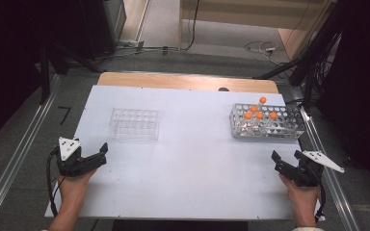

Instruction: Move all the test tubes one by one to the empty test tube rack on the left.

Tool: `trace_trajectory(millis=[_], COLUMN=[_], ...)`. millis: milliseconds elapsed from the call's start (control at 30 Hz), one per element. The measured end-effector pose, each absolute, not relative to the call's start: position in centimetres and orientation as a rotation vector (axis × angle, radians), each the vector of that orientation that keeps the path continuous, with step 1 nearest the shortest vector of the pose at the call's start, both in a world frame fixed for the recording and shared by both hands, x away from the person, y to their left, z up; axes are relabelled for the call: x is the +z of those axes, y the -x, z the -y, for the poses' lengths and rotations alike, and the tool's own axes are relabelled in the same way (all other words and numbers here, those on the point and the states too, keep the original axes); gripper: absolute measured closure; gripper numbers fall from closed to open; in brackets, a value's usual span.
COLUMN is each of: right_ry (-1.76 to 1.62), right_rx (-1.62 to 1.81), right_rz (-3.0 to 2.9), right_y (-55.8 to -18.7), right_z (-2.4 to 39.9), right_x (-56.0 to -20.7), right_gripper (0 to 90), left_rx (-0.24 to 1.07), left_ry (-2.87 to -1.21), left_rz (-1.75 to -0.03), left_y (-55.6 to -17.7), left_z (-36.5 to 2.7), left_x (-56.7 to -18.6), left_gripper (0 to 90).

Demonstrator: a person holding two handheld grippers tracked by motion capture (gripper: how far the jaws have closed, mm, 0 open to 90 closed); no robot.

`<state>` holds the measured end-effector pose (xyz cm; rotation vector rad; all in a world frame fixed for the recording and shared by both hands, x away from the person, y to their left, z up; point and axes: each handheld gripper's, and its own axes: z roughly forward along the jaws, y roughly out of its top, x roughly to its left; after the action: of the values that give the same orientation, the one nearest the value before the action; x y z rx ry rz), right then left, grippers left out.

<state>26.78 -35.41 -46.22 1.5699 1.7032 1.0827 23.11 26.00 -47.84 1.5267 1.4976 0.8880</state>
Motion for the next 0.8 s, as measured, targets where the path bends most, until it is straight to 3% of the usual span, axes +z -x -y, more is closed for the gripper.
trace_trajectory(millis=[533,800], right_ry=[-1.555,-1.590], right_rx=[1.115,1.177], right_rz=[-1.664,-1.670], right_y=[-28.5,-28.6], right_z=[35.1,35.0], right_x=[-45.4,-45.4], right_gripper=[12.0,12.0], left_rx=[0.862,0.837], left_ry=[-1.520,-1.460], left_rz=[-1.495,-1.579], left_y=[-23.3,-24.1], left_z=[-25.9,-27.1], left_x=[-47.8,-48.4], left_gripper=[6.7,7.2])
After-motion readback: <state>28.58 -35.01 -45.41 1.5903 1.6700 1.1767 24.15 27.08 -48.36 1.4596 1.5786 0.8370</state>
